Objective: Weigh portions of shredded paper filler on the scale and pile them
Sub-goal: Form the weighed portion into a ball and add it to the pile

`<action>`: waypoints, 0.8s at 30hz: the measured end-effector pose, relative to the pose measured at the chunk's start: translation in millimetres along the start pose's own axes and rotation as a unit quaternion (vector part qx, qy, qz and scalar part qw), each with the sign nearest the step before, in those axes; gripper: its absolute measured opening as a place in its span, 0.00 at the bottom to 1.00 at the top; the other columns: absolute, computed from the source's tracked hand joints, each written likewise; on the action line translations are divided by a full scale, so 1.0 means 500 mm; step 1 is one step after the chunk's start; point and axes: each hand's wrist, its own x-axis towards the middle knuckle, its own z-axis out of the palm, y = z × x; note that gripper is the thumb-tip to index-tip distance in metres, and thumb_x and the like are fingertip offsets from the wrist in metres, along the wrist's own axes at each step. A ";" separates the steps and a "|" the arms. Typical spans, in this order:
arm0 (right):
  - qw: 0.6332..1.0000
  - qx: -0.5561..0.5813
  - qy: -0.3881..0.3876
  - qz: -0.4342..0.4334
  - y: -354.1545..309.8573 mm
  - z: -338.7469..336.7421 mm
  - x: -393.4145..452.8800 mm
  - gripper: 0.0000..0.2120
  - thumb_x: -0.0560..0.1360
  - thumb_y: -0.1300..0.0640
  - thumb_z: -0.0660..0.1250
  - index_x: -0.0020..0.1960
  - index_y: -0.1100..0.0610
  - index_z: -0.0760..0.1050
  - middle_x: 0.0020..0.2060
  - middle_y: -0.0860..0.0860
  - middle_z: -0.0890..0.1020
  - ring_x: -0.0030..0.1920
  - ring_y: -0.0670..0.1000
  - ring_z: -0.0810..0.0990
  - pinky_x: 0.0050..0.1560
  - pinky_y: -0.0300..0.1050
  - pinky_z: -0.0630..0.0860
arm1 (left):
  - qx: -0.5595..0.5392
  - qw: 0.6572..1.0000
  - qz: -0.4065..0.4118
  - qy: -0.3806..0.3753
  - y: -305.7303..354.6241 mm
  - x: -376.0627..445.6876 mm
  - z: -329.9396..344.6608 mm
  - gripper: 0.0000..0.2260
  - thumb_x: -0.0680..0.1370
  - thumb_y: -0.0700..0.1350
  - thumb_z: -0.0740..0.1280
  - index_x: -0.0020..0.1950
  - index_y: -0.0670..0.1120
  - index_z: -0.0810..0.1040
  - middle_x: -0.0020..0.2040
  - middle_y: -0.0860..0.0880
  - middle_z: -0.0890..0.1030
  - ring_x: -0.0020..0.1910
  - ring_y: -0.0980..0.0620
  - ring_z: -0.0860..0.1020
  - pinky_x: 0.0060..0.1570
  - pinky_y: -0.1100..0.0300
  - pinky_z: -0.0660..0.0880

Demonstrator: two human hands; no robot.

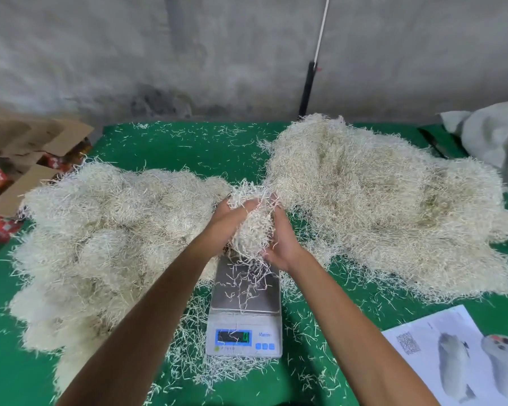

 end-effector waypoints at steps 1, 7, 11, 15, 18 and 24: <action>1.000 -0.004 0.012 0.006 0.019 0.001 -0.004 0.38 0.81 0.27 0.50 0.83 0.48 0.55 0.82 0.58 0.59 0.81 0.61 0.60 0.77 0.69 0.60 | 0.040 0.999 0.024 0.018 -0.006 -0.014 0.003 0.51 0.60 0.81 0.65 0.78 0.62 0.55 0.80 0.47 0.61 0.76 0.38 0.64 0.71 0.36 0.60; 0.979 -0.188 0.080 0.002 0.068 0.009 -0.016 0.50 0.71 0.27 0.69 0.84 0.48 0.53 0.80 0.55 0.63 0.73 0.52 0.72 0.75 0.62 0.64 | -0.001 0.999 0.010 0.042 -0.084 -0.004 -0.002 0.46 0.69 0.82 0.49 0.79 0.55 0.60 0.79 0.44 0.63 0.75 0.39 0.66 0.73 0.39 0.60; 0.849 -0.480 0.160 -0.153 0.094 -0.003 -0.003 0.41 0.78 0.38 0.70 0.82 0.53 0.57 0.78 0.54 0.66 0.70 0.45 0.73 0.71 0.47 0.65 | -0.058 0.993 0.048 0.087 -0.171 0.005 -0.043 0.11 0.79 0.64 0.63 0.57 0.62 0.75 0.57 0.56 0.79 0.53 0.52 0.80 0.54 0.52 0.79; 0.695 -0.687 0.088 -0.194 0.138 -0.031 0.012 0.34 0.81 0.39 0.65 0.81 0.48 0.59 0.79 0.54 0.64 0.76 0.56 0.68 0.74 0.59 0.68 | -0.115 0.987 0.017 0.109 -0.259 0.006 -0.058 0.08 0.82 0.54 0.65 0.57 0.53 0.79 0.44 0.54 0.79 0.46 0.51 0.79 0.53 0.47 0.82; 0.630 -0.772 0.025 -0.073 0.181 -0.050 0.011 0.38 0.79 0.39 0.67 0.83 0.45 0.54 0.83 0.54 0.56 0.80 0.61 0.62 0.77 0.62 0.59 | -0.106 0.990 -0.030 0.088 -0.319 0.000 -0.056 0.15 0.82 0.53 0.65 0.65 0.48 0.77 0.50 0.52 0.79 0.49 0.51 0.79 0.56 0.46 0.80; 0.695 -0.702 0.110 -0.108 0.193 -0.071 -0.029 0.41 0.79 0.27 0.56 0.83 0.50 0.54 0.82 0.54 0.59 0.79 0.58 0.63 0.77 0.63 0.63 | -0.125 0.992 -0.007 0.031 -0.373 -0.016 -0.064 0.10 0.79 0.53 0.70 0.60 0.57 0.79 0.53 0.53 0.80 0.50 0.53 0.81 0.45 0.57 0.83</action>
